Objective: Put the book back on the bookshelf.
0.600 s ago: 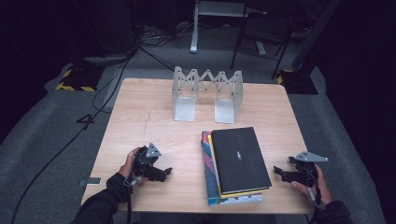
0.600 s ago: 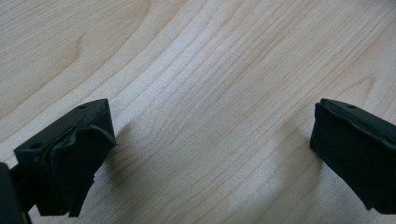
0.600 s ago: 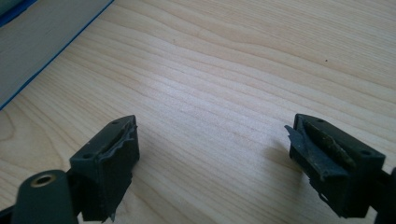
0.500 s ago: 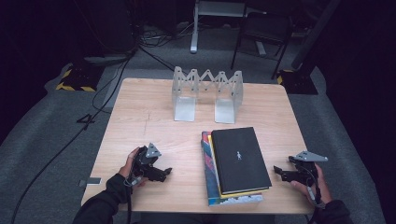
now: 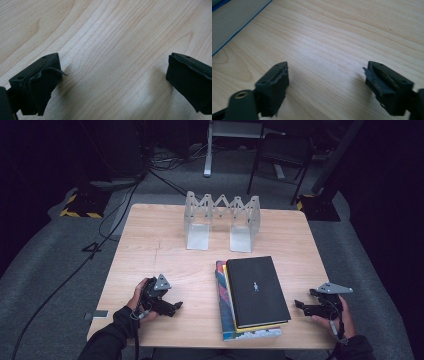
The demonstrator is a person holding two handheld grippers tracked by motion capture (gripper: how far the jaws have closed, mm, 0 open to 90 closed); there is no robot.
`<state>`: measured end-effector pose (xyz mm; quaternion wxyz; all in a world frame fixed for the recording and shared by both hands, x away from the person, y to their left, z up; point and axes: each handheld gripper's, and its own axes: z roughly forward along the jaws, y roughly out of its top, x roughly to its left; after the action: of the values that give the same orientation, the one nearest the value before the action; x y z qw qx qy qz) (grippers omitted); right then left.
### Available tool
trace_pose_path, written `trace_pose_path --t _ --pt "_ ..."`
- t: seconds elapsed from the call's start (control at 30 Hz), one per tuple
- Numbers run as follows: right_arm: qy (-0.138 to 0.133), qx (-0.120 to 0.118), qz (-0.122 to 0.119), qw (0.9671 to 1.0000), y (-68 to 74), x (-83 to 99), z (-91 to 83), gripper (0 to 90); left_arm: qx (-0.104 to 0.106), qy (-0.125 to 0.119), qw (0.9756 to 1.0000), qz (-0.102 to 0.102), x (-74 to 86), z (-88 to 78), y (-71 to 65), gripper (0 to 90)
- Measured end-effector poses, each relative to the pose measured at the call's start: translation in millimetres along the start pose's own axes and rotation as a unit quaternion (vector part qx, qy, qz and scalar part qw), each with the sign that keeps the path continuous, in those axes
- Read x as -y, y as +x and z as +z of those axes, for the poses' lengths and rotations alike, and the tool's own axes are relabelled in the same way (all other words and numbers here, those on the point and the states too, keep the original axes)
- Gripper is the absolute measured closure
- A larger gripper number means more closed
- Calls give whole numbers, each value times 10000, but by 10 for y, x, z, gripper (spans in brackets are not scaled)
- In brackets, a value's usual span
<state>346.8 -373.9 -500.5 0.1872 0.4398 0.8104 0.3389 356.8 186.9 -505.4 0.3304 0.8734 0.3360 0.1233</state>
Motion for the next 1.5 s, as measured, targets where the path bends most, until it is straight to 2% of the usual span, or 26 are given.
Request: trace_pose_path --t 0.07,0.13,0.17,0.23,0.27,0.4,0.53,0.57,0.63,0.7,0.77,0.83,0.9,1.1,1.17,1.23,1.43,1.5 --pt "40 99 -159 9998 26 -8 -39 255 -98 58 9998 141 2 -32 -21 5" --pt "43 39 -236 9997 41 -27 -74 264 -241 27 9993 274 6 -50 -63 5" --pt "28 26 -235 9997 49 -38 -95 269 -249 35 9993 272 4 -51 -71 5" --pt "18 -18 -263 9997 52 -50 -122 269 -212 49 9995 247 1 -47 -70 5" --pt "-51 -204 -264 9994 71 -73 -196 277 -126 61 9998 162 4 -38 -61 5" --pt "-303 -420 -265 9983 156 -126 -349 283 22 45 10000 -32 16 -20 -47 5" --pt "-435 -545 -369 9969 235 -175 -439 283 -2 16 10000 -68 19 -15 -60 2" --pt "-575 -654 -463 9951 300 -237 -513 273 -19 -4 10000 -90 23 -14 -66 2" --pt "-658 -666 -534 9942 328 -259 -542 271 -27 -3 10000 -83 23 -14 -68 2" --pt "-794 -823 -696 9910 405 -295 -639 263 -27 0 9999 -113 27 -18 -78 3" --pt "-807 -848 -754 9903 441 -304 -684 260 -32 0 10000 -89 28 -20 -80 3" --pt "-837 -941 -869 9882 523 -328 -786 259 -47 -7 9999 -98 31 -22 -87 4" --pt "-912 -1014 -885 9867 570 -348 -831 260 -53 -10 9999 -115 32 -22 -90 4" --pt "-930 -1214 -1047 9827 743 -436 -841 259 -56 -18 9999 -117 33 -21 -93 5" --pt "-882 -1148 -1213 9820 815 -460 -825 265 -90 64 9998 -140 22 -28 -98 6" --pt "-849 -1309 -1249 9798 867 -475 -810 271 -114 119 9997 -173 8 -35 -104 14" --pt "-701 -1469 -1085 9807 906 -528 -734 236 -69 46 9998 -159 -11 -33 -122 78" --pt "-536 -1787 -915 9782 853 -562 -645 153 -33 49 9998 -164 -49 -12 -149 93"
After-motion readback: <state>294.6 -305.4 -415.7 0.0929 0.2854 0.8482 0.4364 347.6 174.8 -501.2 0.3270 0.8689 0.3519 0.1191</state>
